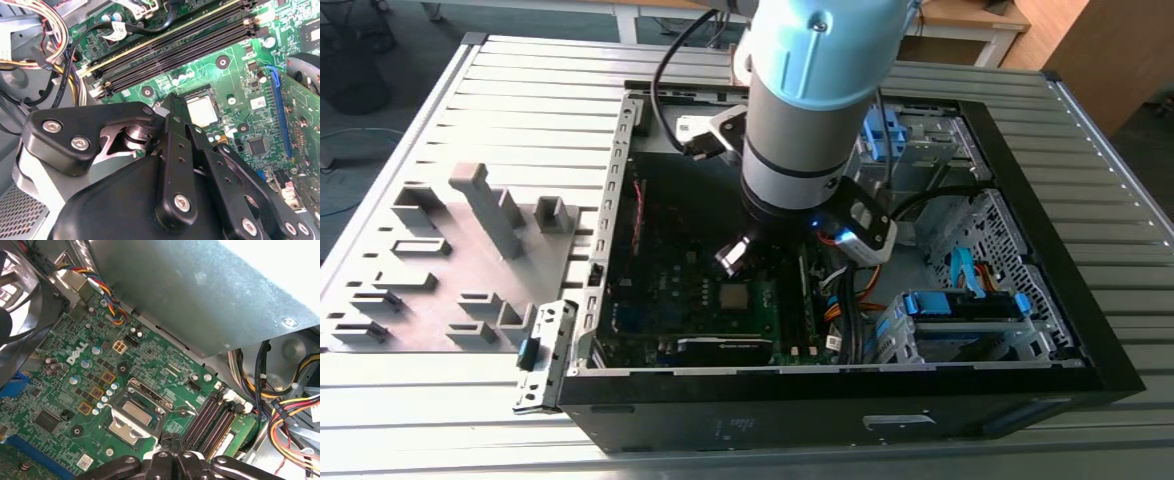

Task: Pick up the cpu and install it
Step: 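Close the cpu cover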

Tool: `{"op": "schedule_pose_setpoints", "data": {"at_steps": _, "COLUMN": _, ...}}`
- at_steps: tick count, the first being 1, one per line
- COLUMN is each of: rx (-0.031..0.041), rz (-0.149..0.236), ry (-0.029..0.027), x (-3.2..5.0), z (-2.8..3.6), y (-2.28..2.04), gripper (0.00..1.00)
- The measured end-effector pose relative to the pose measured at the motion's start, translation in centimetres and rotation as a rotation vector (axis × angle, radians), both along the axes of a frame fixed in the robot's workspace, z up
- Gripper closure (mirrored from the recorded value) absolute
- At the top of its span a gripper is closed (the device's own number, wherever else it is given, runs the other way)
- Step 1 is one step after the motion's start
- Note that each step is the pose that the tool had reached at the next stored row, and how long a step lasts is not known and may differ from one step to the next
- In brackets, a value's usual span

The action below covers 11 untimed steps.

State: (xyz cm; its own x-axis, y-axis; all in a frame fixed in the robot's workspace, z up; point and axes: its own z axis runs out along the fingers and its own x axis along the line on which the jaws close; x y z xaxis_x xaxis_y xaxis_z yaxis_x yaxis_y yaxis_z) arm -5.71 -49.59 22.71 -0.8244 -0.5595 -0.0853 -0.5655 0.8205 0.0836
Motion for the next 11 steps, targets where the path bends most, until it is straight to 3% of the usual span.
{"op": "schedule_pose_setpoints", "data": {"at_steps": 11, "rx": -0.0001, "rz": 0.000, "ry": 0.0000, "x": 0.42, "z": 0.01, "y": 0.01, "gripper": 0.89}}
